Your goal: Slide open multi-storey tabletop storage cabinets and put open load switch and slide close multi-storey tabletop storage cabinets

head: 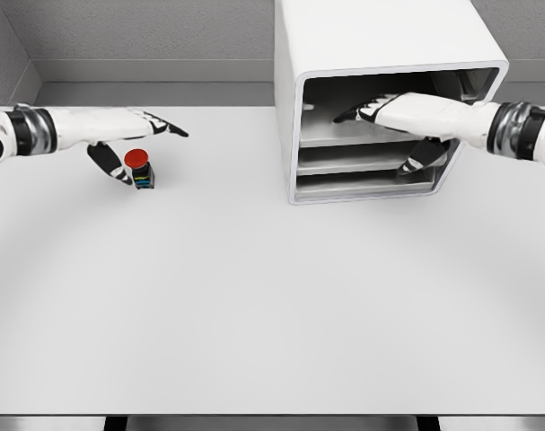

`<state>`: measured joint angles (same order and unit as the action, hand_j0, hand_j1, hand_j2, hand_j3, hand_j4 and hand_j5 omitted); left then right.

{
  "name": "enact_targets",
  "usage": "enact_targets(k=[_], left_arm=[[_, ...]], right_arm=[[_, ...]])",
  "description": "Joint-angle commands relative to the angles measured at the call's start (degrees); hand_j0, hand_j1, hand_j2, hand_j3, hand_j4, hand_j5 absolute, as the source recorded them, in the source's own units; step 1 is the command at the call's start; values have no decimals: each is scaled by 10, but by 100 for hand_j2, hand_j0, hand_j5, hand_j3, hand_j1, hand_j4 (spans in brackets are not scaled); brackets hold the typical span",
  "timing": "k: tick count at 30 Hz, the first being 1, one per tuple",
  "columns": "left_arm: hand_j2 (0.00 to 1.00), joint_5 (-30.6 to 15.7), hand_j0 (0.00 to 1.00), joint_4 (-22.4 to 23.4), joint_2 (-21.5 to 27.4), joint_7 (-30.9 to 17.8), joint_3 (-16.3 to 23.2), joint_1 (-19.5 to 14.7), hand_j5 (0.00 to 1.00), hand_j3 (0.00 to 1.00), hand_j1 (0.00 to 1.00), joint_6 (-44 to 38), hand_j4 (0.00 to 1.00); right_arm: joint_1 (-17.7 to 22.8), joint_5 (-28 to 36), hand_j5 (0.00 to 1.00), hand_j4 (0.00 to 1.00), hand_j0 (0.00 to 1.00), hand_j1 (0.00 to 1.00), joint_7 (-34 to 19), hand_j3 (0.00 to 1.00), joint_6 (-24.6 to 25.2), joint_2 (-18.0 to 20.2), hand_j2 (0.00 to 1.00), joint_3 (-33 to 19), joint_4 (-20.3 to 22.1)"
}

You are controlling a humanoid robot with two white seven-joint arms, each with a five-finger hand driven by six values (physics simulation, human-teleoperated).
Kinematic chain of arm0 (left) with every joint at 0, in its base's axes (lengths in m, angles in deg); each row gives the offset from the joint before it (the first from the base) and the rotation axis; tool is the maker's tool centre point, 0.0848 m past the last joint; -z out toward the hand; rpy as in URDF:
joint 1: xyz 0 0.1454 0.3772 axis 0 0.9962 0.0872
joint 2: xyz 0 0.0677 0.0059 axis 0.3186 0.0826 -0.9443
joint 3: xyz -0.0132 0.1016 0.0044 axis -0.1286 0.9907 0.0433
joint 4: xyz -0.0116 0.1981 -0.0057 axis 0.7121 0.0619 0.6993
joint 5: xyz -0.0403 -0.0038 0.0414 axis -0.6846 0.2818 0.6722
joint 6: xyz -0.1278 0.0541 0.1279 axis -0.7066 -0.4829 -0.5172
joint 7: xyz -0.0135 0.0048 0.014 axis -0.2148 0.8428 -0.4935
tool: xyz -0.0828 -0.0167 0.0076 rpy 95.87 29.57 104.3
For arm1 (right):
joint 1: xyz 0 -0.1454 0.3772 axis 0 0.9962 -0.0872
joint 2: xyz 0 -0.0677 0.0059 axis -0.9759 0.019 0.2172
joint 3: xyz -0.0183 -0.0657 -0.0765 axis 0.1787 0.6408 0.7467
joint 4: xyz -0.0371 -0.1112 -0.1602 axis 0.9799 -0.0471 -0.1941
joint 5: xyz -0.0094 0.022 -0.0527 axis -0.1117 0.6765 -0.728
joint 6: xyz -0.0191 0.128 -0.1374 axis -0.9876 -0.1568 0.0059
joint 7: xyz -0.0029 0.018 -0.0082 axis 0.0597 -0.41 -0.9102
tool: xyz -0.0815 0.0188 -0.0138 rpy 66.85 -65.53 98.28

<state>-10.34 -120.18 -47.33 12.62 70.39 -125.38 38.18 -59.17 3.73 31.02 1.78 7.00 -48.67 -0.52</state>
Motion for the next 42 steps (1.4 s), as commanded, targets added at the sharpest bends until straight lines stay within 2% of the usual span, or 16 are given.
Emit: enact_targets(k=[1, 5, 11, 17, 19, 23, 27, 34, 35, 37, 38, 42], left_arm=[[100, 14, 100, 0, -6, 0, 1, 0, 100, 100, 100, -1, 100], [100, 45, 100, -1, -4, 0, 1, -4, 100, 100, 100, -1, 100], [100, 71, 100, -9, -4, 0, 0, -10, 100, 100, 100, -1, 100], [100, 89, 100, 0, -5, 0, 1, -10, 100, 100, 100, -1, 100], [100, 108, 100, 4, -6, 0, 1, -9, 100, 100, 100, -1, 100], [100, 109, 100, 21, -7, 0, 1, -10, 100, 100, 100, -1, 100], [100, 117, 100, 22, -11, 0, 1, -10, 100, 100, 100, -1, 100], [100, 133, 100, 33, -12, 0, 1, -11, 100, 100, 100, -1, 100], [100, 134, 100, 35, -15, 0, 1, -11, 100, 100, 100, -1, 100], [100, 141, 100, 39, -17, 0, 1, -11, 100, 100, 100, -1, 100], [100, 141, 100, 40, -17, 0, 1, -11, 100, 100, 100, -1, 100], [99, 141, 99, 40, -24, 0, 5, -10, 99, 99, 99, -1, 99]], right_arm=[[0, -6, 100, 100, 100, 100, 0, 100, 10, -10, 100, 6, -16], [-18, -12, 100, 100, 100, 100, 0, 100, 15, -28, 100, 23, -51], [-24, -26, 100, 100, 100, 100, 0, 100, 24, -33, 100, 30, -52], [-20, -31, 100, 100, 100, 100, 0, 100, 19, -20, 100, 30, -47], [-15, -32, 100, 100, 100, 100, 0, 100, 4, -10, 100, 30, -39], [-1, -32, 100, 100, 100, 100, 0, 100, -21, 18, 100, 28, 0], [4, -31, 100, 100, 100, 100, 0, 100, -32, 29, 100, 25, 17], [22, -30, 100, 100, 100, 100, 0, 100, -41, 70, 100, 21, 60], [24, -28, 100, 100, 100, 100, 0, 100, -44, 77, 100, 16, 65], [54, -28, 100, 100, 100, 100, 0, 100, -47, 79, 100, -20, 81], [64, -28, 100, 100, 100, 100, 0, 100, -48, 96, 100, -33, 92], [72, -28, 100, 100, 100, 100, 0, 100, -47, 99, 100, -35, 107]])
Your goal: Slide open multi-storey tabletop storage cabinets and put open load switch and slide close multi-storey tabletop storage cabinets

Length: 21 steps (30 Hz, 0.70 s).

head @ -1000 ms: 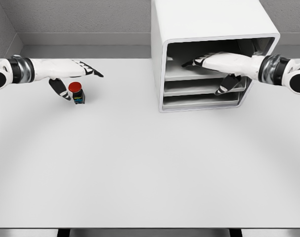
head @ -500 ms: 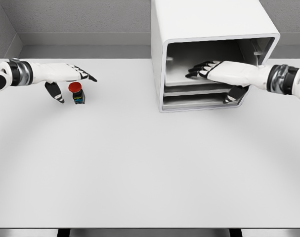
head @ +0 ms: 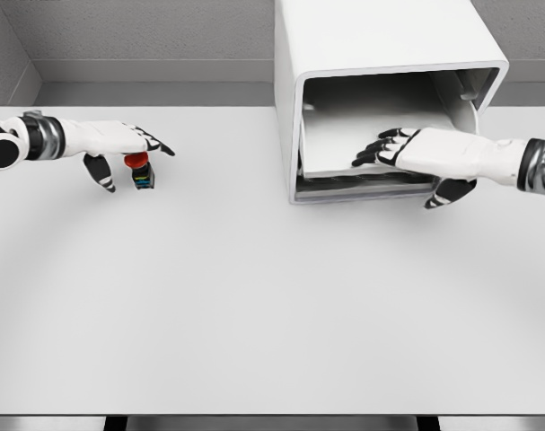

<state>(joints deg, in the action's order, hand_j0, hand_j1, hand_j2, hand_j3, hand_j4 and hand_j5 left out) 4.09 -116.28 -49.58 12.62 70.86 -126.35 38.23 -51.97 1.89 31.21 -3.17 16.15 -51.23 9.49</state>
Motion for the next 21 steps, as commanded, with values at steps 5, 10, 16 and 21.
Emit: enact_targets(k=[5, 10, 16, 21], left_arm=[[98, -2, 98, 1, -5, 0, 0, 0, 98, 98, 98, -2, 98], [92, -3, 92, 1, -5, 0, 0, -1, 92, 92, 92, -2, 92], [75, -3, 75, 1, -5, 0, -1, -1, 75, 75, 75, -2, 75], [68, -3, 68, 1, -5, 0, -1, -1, 68, 68, 68, -2, 68]], right_arm=[[38, -8, 100, 100, 100, 100, -2, 100, -12, 34, 100, -51, 31], [42, -7, 100, 100, 100, 100, -2, 100, -21, 35, 100, -50, 31], [57, -8, 100, 100, 100, 100, -2, 100, -42, 56, 100, -51, 43], [73, -8, 100, 100, 100, 100, -2, 100, -60, 73, 100, -64, 55]])
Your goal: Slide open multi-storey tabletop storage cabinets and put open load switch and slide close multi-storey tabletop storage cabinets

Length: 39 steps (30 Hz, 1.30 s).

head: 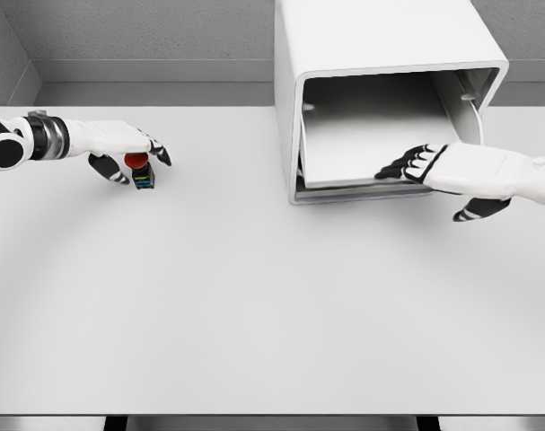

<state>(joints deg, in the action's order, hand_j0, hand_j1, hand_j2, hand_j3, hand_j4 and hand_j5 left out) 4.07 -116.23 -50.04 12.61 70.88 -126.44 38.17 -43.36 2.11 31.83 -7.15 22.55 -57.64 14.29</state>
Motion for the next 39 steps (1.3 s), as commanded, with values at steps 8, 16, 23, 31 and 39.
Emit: enact_targets(k=[8, 16, 23, 31, 39], left_arm=[[53, -3, 53, -1, 1, 0, -1, 0, 53, 53, 53, -1, 53], [51, -6, 51, -10, 7, 0, -1, -1, 51, 51, 51, -1, 51], [41, -48, 41, -83, 55, 0, -2, -2, 41, 41, 41, -1, 41], [41, -84, 41, -172, 86, 0, 1, 6, 41, 41, 41, -1, 41], [41, -106, 41, -282, 86, 0, 7, 6, 41, 41, 41, -1, 41]], right_arm=[[27, -7, 100, 100, 100, 100, -8, 100, -56, 21, 100, -50, 13], [73, 10, 100, 100, 100, 100, -8, 100, -56, 38, 100, -89, 16], [104, 35, 100, 100, 100, 100, -8, 100, -56, 39, 100, -141, 16], [179, 116, 100, 100, 100, 100, -8, 100, -56, 64, 100, -255, 16], [309, 163, 90, 90, 90, 90, -8, 90, -56, 64, 90, -380, 16]])
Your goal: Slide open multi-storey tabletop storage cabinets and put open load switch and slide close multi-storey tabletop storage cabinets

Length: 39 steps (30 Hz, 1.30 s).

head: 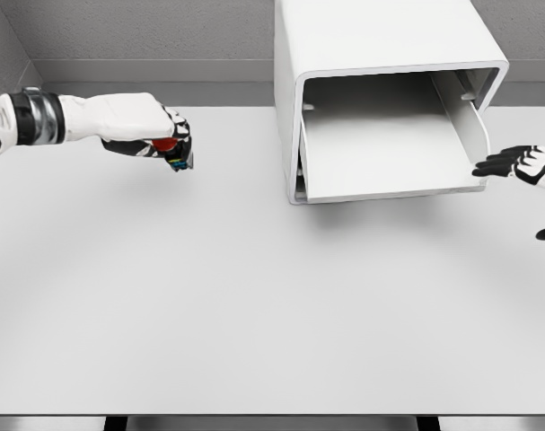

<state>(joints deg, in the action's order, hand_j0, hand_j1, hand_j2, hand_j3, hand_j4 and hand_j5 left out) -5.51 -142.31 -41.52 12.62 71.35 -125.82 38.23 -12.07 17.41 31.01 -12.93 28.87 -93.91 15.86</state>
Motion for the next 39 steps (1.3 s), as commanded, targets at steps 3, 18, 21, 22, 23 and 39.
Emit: enact_targets(k=[3, 18, 21, 22, 23, 39], left_arm=[[41, -43, 41, -61, 2, 0, 3, -1, 41, 41, 41, -2, 41], [42, -147, 42, -186, -17, 0, 9, -25, 42, 42, 42, -2, 42], [42, -146, 42, -185, -46, 0, 13, -40, 42, 42, 42, -2, 42], [42, -146, 42, -182, -57, 0, 20, -47, 42, 42, 42, -2, 42], [42, -145, 42, -180, -63, 0, 21, -49, 42, 42, 42, -2, 42], [42, -124, 42, 13, -259, 0, 55, -138, 42, 42, 42, -2, 42]], right_arm=[[11, 9, 74, 74, 74, 74, 0, 74, 2, 16, 74, -17, 1], [83, -12, 65, 65, 65, 65, 0, 65, 2, 29, 65, -9, 16], [79, -14, 65, 65, 65, 65, 0, 65, 2, 37, 65, 8, 19], [79, -17, 65, 65, 65, 65, 0, 65, 2, 37, 65, 9, 22], [78, -17, 65, 65, 65, 65, 0, 65, 2, 37, 65, 10, 22], [11, -28, 66, 66, 66, 66, 0, 66, 2, 32, 66, 102, 22]])
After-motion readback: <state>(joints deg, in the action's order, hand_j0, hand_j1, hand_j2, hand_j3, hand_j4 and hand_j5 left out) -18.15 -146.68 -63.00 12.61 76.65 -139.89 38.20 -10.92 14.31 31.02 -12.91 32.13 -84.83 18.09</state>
